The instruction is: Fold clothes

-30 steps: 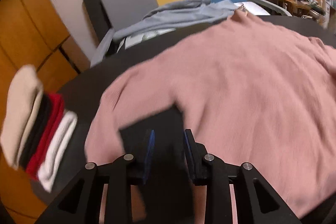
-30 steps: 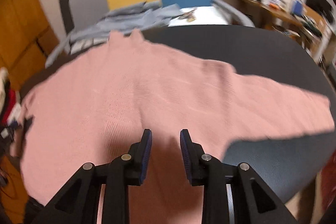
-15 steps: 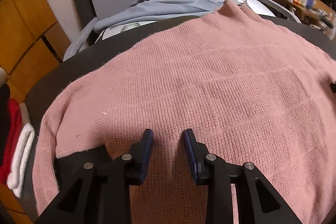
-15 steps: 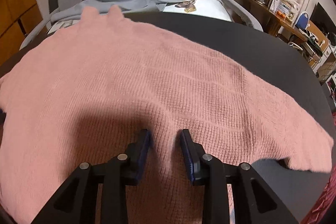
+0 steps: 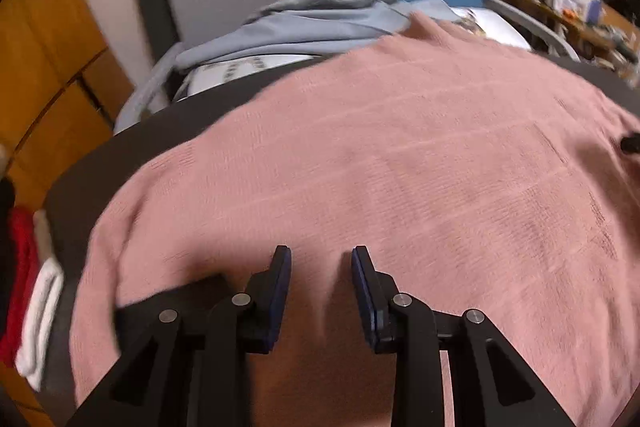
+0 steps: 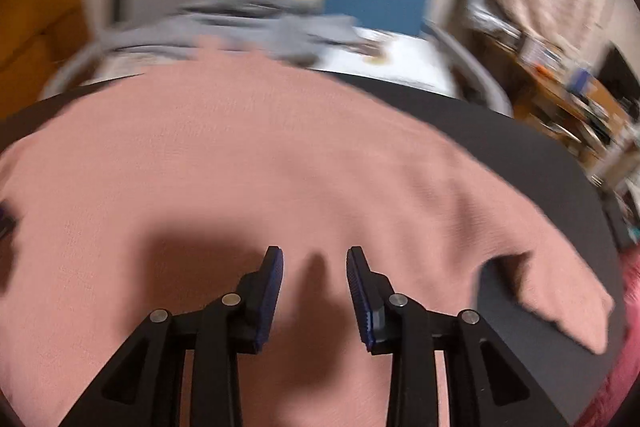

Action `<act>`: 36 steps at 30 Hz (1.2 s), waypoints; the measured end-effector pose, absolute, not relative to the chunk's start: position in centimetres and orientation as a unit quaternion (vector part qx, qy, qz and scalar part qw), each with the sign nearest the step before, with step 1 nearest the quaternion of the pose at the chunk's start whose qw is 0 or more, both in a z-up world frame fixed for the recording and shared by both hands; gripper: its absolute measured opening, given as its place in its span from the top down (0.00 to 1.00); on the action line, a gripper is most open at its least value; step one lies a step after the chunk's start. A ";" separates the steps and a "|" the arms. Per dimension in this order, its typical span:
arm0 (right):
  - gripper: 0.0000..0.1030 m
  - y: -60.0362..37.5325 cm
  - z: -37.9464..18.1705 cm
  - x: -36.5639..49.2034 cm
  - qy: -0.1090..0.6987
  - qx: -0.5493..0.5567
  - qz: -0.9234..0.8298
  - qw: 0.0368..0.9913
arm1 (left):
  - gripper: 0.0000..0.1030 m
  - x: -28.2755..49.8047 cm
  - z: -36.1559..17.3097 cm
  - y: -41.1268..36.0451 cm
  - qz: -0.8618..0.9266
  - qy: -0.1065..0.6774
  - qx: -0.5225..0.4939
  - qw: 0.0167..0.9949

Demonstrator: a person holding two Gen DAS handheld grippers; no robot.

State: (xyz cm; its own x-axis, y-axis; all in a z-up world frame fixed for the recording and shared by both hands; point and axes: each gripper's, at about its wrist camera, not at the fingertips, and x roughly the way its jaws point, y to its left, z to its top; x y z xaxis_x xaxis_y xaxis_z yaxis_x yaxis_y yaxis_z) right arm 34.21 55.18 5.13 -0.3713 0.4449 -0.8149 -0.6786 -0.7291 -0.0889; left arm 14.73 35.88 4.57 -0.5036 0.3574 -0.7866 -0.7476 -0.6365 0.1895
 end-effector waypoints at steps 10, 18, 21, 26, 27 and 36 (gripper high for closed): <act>0.67 43.8 1.4 33.3 0.110 -0.434 0.844 0.295 | 0.18 14.4 2.7 23.2 0.845 0.364 -0.300 0.251; 0.65 43.1 1.1 34.8 0.139 -0.379 0.861 0.308 | 0.33 14.8 0.8 18.4 0.841 0.407 -0.257 0.248; 0.65 43.5 1.2 34.8 0.145 -0.377 0.862 0.307 | 0.86 13.5 1.2 18.8 0.825 0.370 -0.322 0.280; 0.65 43.6 1.1 35.0 0.151 -0.372 0.864 0.304 | 0.93 10.3 3.7 18.8 0.834 0.346 -0.337 0.265; 0.65 43.6 1.1 35.0 0.151 -0.372 0.864 0.304 | 0.94 9.1 4.2 18.7 0.840 0.348 -0.333 0.250; 0.65 43.6 1.0 34.9 0.145 -0.373 0.864 0.306 | 0.89 -1.6 9.5 17.9 0.879 0.356 -0.294 0.115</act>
